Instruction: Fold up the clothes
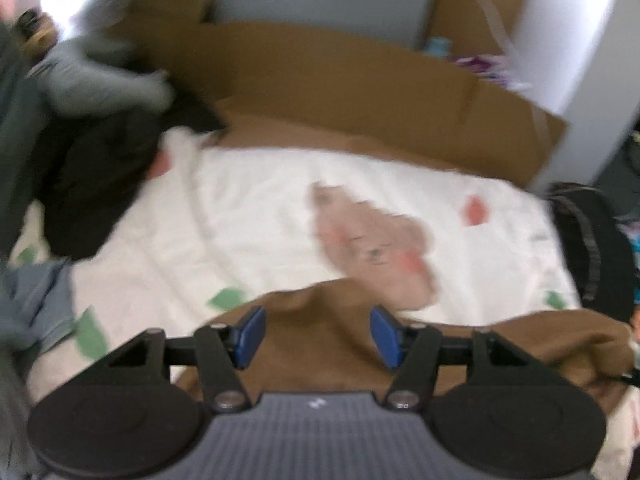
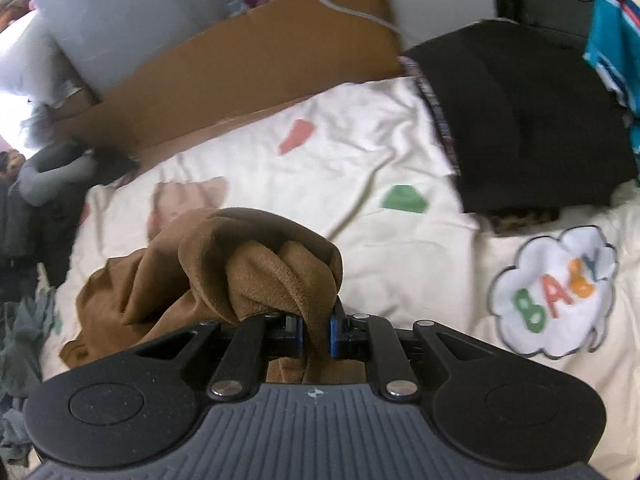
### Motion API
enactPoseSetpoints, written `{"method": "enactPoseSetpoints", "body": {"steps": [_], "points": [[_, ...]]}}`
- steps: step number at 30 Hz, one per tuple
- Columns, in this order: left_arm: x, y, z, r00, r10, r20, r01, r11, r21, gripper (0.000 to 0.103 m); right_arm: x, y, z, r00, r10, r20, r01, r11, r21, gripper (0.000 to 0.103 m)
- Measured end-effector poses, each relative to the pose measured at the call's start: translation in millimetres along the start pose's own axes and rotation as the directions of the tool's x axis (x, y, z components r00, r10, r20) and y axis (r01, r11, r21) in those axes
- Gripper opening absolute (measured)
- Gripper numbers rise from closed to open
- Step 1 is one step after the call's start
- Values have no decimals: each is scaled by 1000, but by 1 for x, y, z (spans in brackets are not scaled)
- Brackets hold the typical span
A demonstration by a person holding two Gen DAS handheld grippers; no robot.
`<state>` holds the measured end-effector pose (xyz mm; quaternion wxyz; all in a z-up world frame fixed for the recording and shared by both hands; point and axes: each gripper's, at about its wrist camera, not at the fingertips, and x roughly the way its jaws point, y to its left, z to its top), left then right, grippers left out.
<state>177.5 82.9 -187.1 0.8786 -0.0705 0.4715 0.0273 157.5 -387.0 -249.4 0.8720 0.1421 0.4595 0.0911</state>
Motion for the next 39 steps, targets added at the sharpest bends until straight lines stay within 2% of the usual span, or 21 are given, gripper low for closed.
{"method": "enactPoseSetpoints", "body": {"steps": [4,9,12,15,18,19,20,21,24,27,28,30,31,32,33,35,39], "points": [[19,24,-10,997,37,-62,-41,998,-58,61,-1,-15,3,1000,-13,2,13,1000,28,10],[46,43,-25,987,101,-129,-106,994,-36,61,-10,-35,12,998,-63,16,62,997,50,10],[68,51,-31,977,113,-181,-119,993,-23,62,-17,-48,17,995,-95,21,93,993,69,11],[83,56,-29,973,122,-198,-125,992,-3,62,-16,-59,14,992,-124,-25,125,988,91,14],[97,54,-23,976,101,-195,-101,995,12,67,-20,-63,11,987,-156,-45,160,983,91,23],[101,54,-22,976,89,-197,-89,996,7,67,-23,-63,11,984,-170,-44,173,981,87,29],[105,53,-21,977,77,-199,-78,997,3,68,-26,-64,11,982,-183,-43,186,979,84,43],[109,51,-21,978,65,-199,-66,998,2,68,-29,-64,11,980,-197,-42,200,977,80,46],[120,44,-21,981,38,-191,-37,999,7,68,-36,-60,15,977,-212,-36,213,976,33,48],[131,41,-21,981,17,-195,-27,999,-47,68,-36,-50,22,976,-215,-34,214,977,-22,49],[132,41,-21,981,6,-192,-19,998,-65,64,-36,-47,24,978,-206,-31,205,978,-33,49],[132,39,-22,982,-21,-187,5,996,-85,51,-31,-37,28,983,-182,-25,181,982,-45,50],[131,37,-22,983,-28,-184,13,996,-86,38,-29,-31,29,985,-169,-24,168,985,-50,50],[129,36,-22,983,-26,-182,13,997,-76,30,-26,-25,29,988,-150,-23,148,987,-56,50],[126,34,-21,983,-22,-181,10,998,-70,29,-23,-19,28,991,-128,-25,126,990,-66,50],[121,35,-21,983,-44,-176,29,996,-87,12,-18,-7,25,996,-85,-31,82,993,-89,50],[104,27,-23,982,-100,-158,90,994,-70,5,-5,10,17,999,-37,-39,34,997,-74,50]]}}
